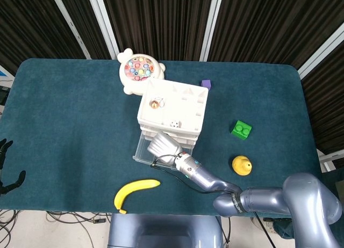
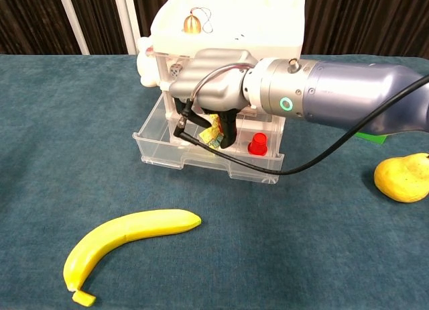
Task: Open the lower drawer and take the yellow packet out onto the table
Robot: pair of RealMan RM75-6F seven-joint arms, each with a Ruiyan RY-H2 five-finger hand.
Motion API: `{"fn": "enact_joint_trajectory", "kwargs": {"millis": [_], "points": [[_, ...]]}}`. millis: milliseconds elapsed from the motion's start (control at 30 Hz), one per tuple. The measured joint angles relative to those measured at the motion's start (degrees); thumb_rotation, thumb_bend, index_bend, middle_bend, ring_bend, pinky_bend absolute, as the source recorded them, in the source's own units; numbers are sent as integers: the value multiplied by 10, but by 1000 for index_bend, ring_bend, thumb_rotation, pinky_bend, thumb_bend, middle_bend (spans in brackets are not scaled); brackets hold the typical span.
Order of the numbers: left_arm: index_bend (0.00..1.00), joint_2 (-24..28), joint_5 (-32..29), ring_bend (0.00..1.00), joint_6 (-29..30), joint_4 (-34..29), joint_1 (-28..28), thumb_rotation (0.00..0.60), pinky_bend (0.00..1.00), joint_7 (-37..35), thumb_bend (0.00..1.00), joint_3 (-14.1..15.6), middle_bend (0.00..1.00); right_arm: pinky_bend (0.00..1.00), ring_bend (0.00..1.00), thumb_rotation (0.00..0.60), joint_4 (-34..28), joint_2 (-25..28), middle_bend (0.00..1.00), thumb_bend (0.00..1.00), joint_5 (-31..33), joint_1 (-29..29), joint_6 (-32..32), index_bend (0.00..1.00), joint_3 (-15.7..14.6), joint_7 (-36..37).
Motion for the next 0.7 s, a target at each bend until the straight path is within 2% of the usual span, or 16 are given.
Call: {"fn": "enact_joint_trajectory", "kwargs": {"millis": [300, 700], "points": [[45, 0, -1, 0, 0, -1, 0, 600, 157, 2, 356, 0, 0, 1000, 1000, 600, -51, 46, 1000, 195, 1, -12, 22, 692, 19, 24], [45, -2, 1, 0, 3, -2, 0, 600, 158, 8, 356, 0, 0, 1000, 1000, 600, -181, 181, 1000, 196, -37, -64, 84, 706, 40, 78]]}}
